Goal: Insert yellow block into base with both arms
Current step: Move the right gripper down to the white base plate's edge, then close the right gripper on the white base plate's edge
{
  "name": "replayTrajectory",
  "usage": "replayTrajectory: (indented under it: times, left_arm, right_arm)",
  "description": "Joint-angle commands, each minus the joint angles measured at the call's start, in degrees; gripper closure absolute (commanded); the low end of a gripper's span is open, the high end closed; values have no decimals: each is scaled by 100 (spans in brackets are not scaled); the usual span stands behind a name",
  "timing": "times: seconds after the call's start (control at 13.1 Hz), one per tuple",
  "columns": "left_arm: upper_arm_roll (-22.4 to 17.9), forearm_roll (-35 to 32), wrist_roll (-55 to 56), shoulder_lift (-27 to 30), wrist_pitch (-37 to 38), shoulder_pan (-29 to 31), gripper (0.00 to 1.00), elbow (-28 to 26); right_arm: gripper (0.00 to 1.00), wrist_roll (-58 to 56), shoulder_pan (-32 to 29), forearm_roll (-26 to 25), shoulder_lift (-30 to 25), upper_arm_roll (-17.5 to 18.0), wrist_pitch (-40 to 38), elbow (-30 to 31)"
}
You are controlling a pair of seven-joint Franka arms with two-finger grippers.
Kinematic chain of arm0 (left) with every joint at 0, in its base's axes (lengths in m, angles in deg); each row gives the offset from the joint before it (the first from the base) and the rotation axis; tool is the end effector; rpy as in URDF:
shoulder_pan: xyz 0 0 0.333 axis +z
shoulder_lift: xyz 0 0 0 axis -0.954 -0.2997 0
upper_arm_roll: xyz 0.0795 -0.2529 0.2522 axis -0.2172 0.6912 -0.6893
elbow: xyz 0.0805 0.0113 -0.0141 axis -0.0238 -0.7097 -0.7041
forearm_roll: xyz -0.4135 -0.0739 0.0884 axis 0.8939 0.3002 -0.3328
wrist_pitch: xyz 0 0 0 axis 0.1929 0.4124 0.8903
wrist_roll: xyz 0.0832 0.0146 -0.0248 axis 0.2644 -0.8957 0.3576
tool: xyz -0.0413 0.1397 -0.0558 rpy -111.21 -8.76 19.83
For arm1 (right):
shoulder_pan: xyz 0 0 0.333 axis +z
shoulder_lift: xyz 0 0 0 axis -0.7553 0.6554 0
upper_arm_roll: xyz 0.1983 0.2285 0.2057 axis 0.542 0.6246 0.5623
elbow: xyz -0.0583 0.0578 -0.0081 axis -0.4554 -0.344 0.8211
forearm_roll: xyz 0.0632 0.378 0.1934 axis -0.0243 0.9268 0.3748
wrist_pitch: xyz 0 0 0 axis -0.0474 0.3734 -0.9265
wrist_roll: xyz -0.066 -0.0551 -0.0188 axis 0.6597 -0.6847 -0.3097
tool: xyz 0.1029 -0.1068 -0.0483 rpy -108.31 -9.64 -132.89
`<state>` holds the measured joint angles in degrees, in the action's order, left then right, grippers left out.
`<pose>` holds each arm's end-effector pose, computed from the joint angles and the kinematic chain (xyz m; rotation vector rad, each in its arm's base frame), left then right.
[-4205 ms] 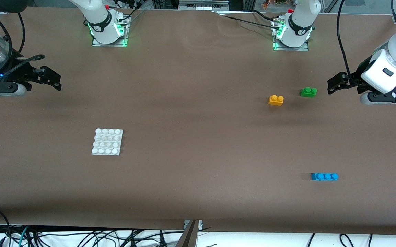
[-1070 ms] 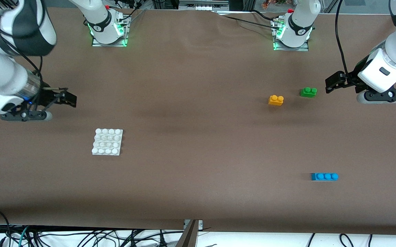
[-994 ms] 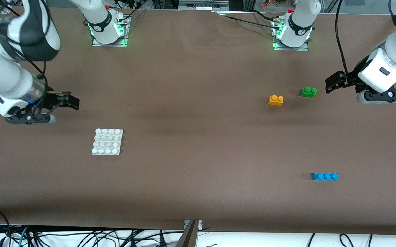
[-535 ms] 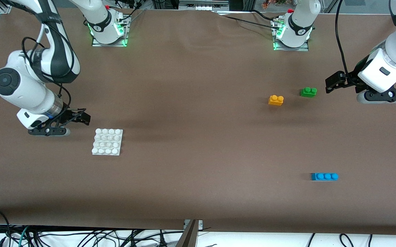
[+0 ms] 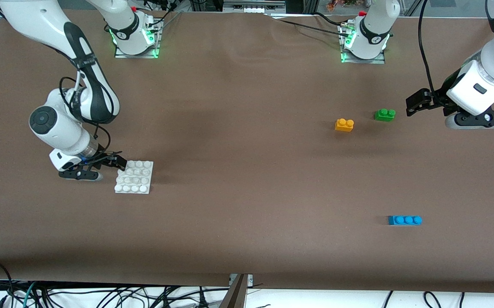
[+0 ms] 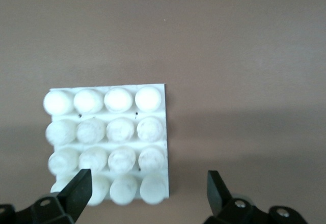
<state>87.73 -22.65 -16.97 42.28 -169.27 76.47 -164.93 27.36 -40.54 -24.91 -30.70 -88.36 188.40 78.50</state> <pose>0.6026 -0.0742 0.5890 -3.1352 -0.0693 0.1395 0.6534 0.0392 0.1993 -3.1176 0.1177 -0.1610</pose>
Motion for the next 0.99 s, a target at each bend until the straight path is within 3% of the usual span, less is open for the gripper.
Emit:
replayTrajectory:
  times: [0.0,0.92]
  left_arm:
    - [34,-147,-5,-51,115,5,0,170]
    - [34,-147,-5,-51,124,-4,0,170]
  right_arm:
    - [0,9,-42,160,268,59,323,-102]
    - [0,-26,-42,406,805,156,693,-366]
